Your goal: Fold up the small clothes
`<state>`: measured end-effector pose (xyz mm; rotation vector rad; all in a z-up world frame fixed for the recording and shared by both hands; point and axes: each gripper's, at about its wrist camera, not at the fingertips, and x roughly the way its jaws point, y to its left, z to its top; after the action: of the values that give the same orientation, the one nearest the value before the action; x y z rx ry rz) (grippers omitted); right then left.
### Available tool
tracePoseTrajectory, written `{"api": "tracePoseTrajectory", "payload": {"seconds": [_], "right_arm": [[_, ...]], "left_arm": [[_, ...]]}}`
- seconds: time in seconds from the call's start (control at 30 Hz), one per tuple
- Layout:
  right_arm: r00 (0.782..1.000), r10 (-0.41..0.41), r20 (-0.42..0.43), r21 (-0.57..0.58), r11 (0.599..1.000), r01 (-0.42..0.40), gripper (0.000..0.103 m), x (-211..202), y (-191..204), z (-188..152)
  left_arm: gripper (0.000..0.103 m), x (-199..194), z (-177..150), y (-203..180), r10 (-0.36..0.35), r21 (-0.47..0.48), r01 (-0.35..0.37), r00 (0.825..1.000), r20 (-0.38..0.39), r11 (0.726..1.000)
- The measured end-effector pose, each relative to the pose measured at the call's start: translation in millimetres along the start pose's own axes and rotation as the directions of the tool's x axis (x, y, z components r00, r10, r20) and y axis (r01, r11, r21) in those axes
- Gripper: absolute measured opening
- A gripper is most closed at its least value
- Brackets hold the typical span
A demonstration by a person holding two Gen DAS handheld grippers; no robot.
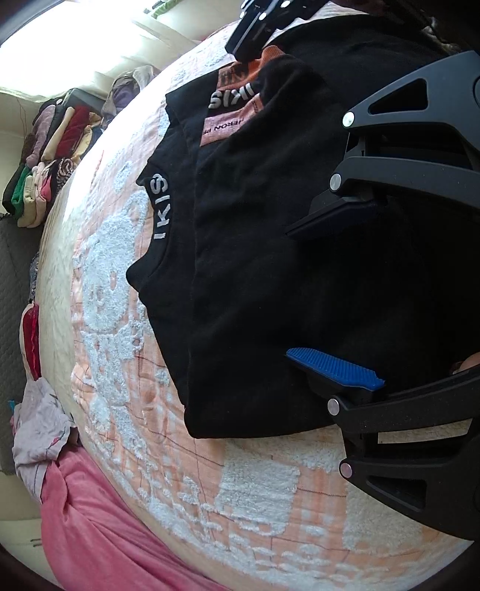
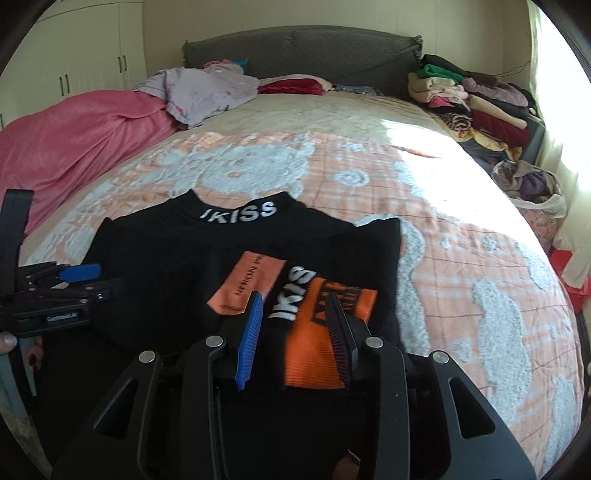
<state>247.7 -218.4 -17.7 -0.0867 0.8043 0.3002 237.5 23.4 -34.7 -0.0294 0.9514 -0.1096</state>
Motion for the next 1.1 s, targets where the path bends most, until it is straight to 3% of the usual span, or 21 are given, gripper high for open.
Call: {"api": "tracePoseTrajectory", "payload": {"seconds": [0.1, 0.23, 0.4, 0.8, 0.93, 1.1], "right_arm": [[0.998, 0.036, -0.052, 0.001, 0.999, -0.036, 0.034, 14, 10, -4], [0.993, -0.039, -0.112, 0.018, 0.999, 0.042, 0.037, 33, 4, -15], [0.996, -0.025, -0.087, 0.043, 0.999, 0.029, 0.037, 24, 2, -19], [0.999, 0.044, 0.020, 0.157, 0.987, -0.047, 0.060, -32, -9, -29], [0.997, 0.058, 0.050, 0.181, 0.981, -0.066, 0.070, -49, -12, -32], [0.995, 0.053, 0.085, 0.182, 0.981, -0.068, 0.071, -71, -12, -35]], "left_arm": [[0.053, -2, -3, 1, -0.006, 0.000, 0.006, 1.000, 0.003, 1.000], [0.053, -5, -7, 3, -0.016, -0.001, 0.016, 1.000, 0.007, 1.000], [0.053, -8, -10, 5, -0.025, -0.010, 0.025, 1.000, 0.015, 1.000], [0.056, -29, -23, 6, -0.045, -0.035, 0.047, 0.998, 0.045, 0.998], [0.064, -40, -26, 9, -0.059, -0.049, 0.062, 0.997, 0.058, 0.997], [0.072, -61, -30, 11, -0.076, -0.056, 0.081, 0.993, 0.089, 0.995]]}}
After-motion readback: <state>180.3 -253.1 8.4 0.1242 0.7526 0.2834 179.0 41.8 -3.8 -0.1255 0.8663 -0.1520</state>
